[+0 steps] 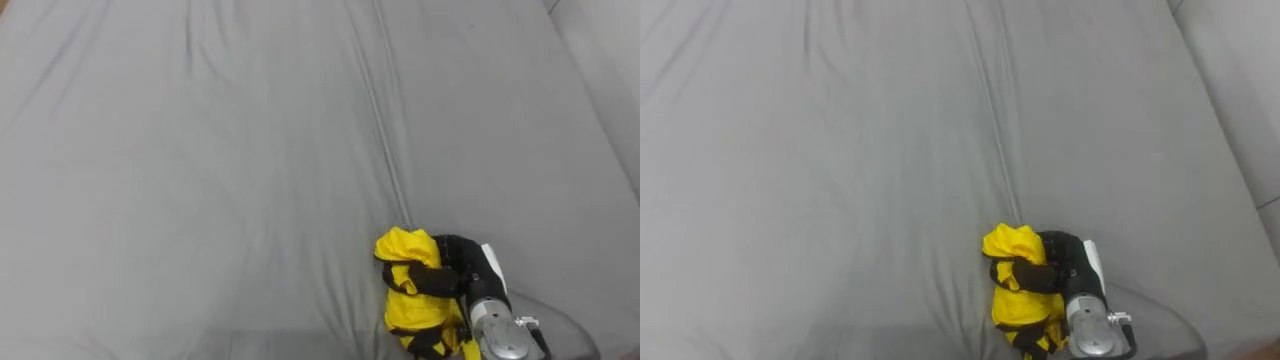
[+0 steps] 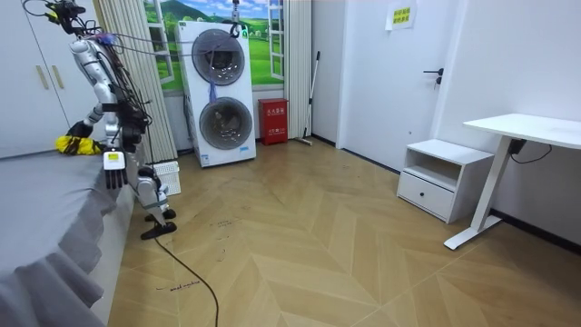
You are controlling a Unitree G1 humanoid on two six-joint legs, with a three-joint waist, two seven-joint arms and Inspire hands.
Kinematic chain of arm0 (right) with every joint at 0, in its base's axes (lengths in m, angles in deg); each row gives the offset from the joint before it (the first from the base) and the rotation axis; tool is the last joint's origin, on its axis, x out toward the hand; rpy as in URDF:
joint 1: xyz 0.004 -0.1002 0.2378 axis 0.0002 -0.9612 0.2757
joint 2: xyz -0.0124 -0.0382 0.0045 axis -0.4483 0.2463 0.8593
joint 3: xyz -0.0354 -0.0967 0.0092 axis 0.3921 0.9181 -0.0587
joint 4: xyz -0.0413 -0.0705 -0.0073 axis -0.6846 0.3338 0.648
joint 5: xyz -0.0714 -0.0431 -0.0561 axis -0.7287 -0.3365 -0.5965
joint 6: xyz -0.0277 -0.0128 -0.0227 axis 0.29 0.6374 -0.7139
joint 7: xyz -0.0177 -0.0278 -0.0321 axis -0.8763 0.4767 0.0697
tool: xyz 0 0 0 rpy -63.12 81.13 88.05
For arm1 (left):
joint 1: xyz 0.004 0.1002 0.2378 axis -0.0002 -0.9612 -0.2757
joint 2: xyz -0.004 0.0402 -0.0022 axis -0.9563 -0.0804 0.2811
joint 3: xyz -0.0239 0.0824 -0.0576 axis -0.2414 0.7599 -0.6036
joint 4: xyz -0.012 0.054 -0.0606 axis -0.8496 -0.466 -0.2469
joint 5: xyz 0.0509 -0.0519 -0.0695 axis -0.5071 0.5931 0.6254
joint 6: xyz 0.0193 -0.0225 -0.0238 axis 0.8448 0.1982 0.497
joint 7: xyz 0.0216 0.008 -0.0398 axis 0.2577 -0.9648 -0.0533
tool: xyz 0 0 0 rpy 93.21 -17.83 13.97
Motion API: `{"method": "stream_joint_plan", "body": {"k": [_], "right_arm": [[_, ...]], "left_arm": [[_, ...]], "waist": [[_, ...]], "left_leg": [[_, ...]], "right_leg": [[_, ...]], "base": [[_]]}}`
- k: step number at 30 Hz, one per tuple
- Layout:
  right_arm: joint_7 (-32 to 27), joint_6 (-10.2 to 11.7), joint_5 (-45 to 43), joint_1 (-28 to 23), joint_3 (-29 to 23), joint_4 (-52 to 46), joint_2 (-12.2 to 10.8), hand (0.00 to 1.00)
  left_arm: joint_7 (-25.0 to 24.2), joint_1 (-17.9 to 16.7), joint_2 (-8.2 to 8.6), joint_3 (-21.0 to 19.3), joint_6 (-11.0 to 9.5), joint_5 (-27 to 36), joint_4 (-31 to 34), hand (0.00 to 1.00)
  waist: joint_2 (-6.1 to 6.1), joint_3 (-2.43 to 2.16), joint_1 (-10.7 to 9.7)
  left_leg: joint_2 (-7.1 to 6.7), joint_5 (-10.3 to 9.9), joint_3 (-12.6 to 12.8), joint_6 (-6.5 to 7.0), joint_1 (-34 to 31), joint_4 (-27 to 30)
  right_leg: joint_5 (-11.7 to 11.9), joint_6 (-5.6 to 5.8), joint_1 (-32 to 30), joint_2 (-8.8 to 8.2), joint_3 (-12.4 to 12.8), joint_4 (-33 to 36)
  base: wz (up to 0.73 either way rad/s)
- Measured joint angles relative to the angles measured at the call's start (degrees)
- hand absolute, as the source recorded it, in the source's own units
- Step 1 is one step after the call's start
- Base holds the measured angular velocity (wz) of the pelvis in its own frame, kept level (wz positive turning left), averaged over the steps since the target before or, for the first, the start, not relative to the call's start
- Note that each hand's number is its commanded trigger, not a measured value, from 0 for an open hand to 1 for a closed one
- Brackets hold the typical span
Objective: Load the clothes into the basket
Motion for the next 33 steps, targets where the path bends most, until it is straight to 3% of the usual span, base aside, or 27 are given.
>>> {"method": "stream_joint_plan", "body": {"k": [15,18,21,23,26,31,32,33], "right_arm": [[-0.4,0.41,0.16,0.33,0.03,-1.79,-0.48,1.0],[-0.56,0.32,1.24,-0.69,-0.11,-3.68,-0.37,1.0],[-0.31,0.02,4.71,-1.25,-0.71,-6.25,0.0,0.91],[-0.35,-0.39,7.28,-3.06,-0.77,-7.52,0.02,0.77],[0.15,-1.4,14.34,-4.51,-1.3,-9.6,0.22,0.73],[0.34,-2.38,21.52,-8.16,-3.64,-13.37,0.36,0.81],[0.32,-2.48,21.89,-8.53,-3.97,-13.37,0.35,0.95],[0.31,-2.58,22.46,-9.54,-4.84,-13.4,0.35,0.98]], "left_arm": [[0.84,-0.18,0.08,0.94,-0.27,1.01,0.25,0.0],[0.84,-0.35,0.07,0.85,-0.27,0.41,0.53,0.0],[0.82,-0.38,0.09,0.76,-0.23,0.36,0.57,0.0],[0.82,-0.8,0.07,0.76,-0.11,0.43,1.19,0.0],[0.74,-1.52,0.03,0.74,-0.05,0.43,1.98,0.0],[-0.64,-2.74,-0.13,-1.39,0.73,-0.38,1.7,0.0],[-0.74,-3.01,-0.12,-1.66,0.82,-0.71,1.7,0.0],[-0.79,-3.39,-0.09,-2.04,1.11,-0.93,1.69,0.0]], "waist": [[-0.3,0.15,-0.13],[-0.53,0.21,-0.19],[-0.73,0.26,-0.42],[-0.86,0.27,-0.81],[-1.05,0.36,-2.13],[-1.4,0.4,-3.52],[-1.39,0.4,-3.62],[-1.3,0.39,-3.76]], "left_leg": [[-0.71,-0.01,0.09,0.01,1.28,-0.2],[-0.66,-0.02,1.57,0.02,2.21,-0.39],[-0.66,-0.02,1.57,0.02,3.75,-1.12],[-0.64,-0.02,1.6,0.02,5.26,-1.35],[-0.63,-0.05,1.55,0.03,7.24,-1.49],[-0.72,-0.33,2.37,0.14,9.77,-1.54],[-0.73,-0.34,2.45,0.13,10.12,-1.62],[-0.73,-0.4,3.35,0.16,11.11,-1.97]], "right_leg": [[-0.18,0.3,2.14,-0.18,-0.08,-1.71],[-0.32,0.53,3.06,-0.32,0.12,-2.0],[-0.37,0.62,4.11,-0.22,0.85,-2.01],[-0.42,0.7,5.66,-0.19,1.51,-1.99],[-0.44,0.74,7.49,-0.17,3.88,-1.93],[-0.39,0.86,9.38,-0.13,6.41,-1.92],[-0.38,0.88,9.65,-0.13,6.53,-1.95],[-0.42,1.14,10.26,-0.12,7.21,-1.95]], "base": [[0.02],[-0.05],[-0.05],[0.11],[0.04],[-0.16],[-0.2],[-0.17]]}}
